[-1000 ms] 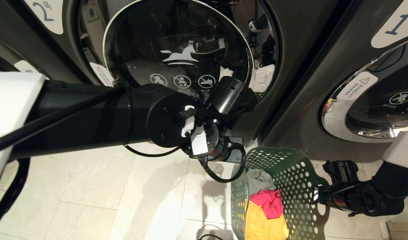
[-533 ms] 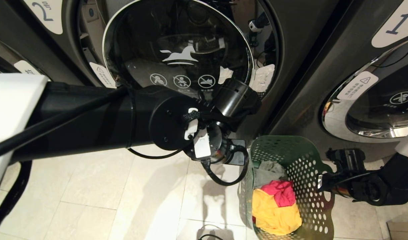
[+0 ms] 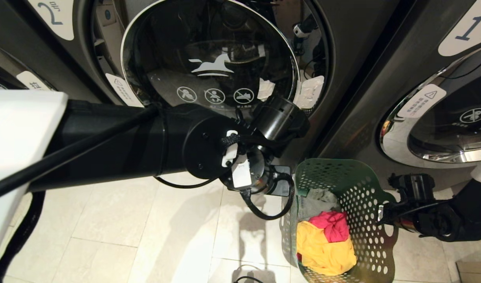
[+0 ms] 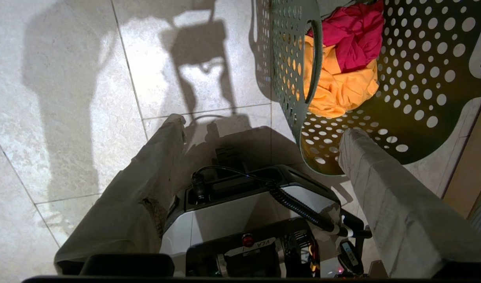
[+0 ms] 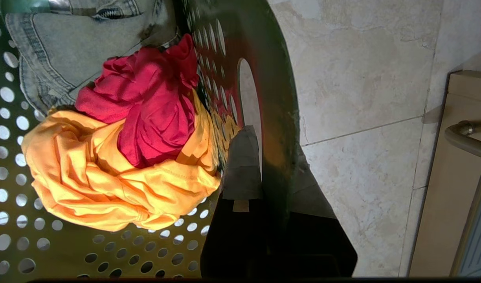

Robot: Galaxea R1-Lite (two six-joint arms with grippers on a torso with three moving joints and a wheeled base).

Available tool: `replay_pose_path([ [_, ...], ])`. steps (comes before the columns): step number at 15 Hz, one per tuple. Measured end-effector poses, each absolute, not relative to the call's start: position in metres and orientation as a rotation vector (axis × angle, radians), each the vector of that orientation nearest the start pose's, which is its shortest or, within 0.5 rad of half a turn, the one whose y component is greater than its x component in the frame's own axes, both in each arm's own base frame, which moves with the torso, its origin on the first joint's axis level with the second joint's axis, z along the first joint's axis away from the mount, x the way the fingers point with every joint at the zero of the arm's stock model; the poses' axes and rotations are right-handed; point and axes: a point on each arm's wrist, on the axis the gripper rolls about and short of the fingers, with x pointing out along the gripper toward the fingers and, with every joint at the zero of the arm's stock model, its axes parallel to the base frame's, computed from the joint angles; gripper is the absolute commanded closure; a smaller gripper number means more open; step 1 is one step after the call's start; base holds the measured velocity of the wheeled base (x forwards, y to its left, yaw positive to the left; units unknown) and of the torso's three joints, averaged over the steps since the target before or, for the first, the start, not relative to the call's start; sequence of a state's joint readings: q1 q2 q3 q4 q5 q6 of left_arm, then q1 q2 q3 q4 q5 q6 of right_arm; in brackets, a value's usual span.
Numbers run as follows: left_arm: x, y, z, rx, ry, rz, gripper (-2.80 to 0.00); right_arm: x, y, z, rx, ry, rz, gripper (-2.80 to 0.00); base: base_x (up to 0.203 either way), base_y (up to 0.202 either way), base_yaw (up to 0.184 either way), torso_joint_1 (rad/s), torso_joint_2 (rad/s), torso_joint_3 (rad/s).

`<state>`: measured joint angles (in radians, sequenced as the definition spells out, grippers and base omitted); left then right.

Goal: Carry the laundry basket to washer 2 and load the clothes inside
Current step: Pick up the clothes basket and put it beside the washing machine

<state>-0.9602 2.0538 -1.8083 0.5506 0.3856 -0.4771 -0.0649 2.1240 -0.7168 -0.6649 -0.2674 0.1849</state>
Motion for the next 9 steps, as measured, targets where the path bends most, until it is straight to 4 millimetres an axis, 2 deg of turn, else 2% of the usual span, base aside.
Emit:
replay_pose_path([
  [5, 0.235, -0.322, 0.223, 0.056, 0.738, -0.375, -2.8, 0.328, -0.029, 0.016, 0.036, 0.761, -0.382, 0.0, 0.0, 0.0, 0.0, 0.0, 0.0, 0.0],
  [6, 0.236, -0.322, 0.222, 0.057, 0.739, -0.374, -2.8, 0.328, -0.029, 0.014, 0.034, 0.77, -0.383, -2.8, 0.0, 0.0, 0.0, 0.0, 0.0, 0.0],
  [9, 0.236, -0.322, 0.221, 0.059, 0.742, -0.373, -2.8, 0.328, -0.033, 0.009, 0.025, 0.781, -0.388, -2.8, 0.0, 0.0, 0.0, 0.0, 0.0, 0.0],
])
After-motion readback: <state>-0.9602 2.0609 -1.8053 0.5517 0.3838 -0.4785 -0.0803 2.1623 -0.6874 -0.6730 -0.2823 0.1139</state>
